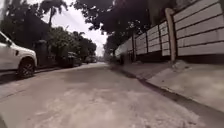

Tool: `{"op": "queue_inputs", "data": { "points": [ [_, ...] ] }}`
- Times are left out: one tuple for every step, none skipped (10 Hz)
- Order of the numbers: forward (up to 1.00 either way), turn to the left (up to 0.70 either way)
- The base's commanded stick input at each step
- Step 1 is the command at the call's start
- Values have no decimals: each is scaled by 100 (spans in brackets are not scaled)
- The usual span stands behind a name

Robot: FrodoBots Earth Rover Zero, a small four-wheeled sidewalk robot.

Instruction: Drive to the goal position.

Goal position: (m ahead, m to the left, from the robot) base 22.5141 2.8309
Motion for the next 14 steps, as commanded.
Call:
{"op": "queue_inputs", "data": {
  "points": [
    [70, 0],
    [70, 0],
    [70, 0],
    [70, 0],
    [70, 0],
    [70, 0],
    [70, 0],
    [70, 0],
    [70, 0],
    [70, 0],
    [70, 0],
    [70, 0],
    [70, 0],
    [70, 0]
  ]
}}
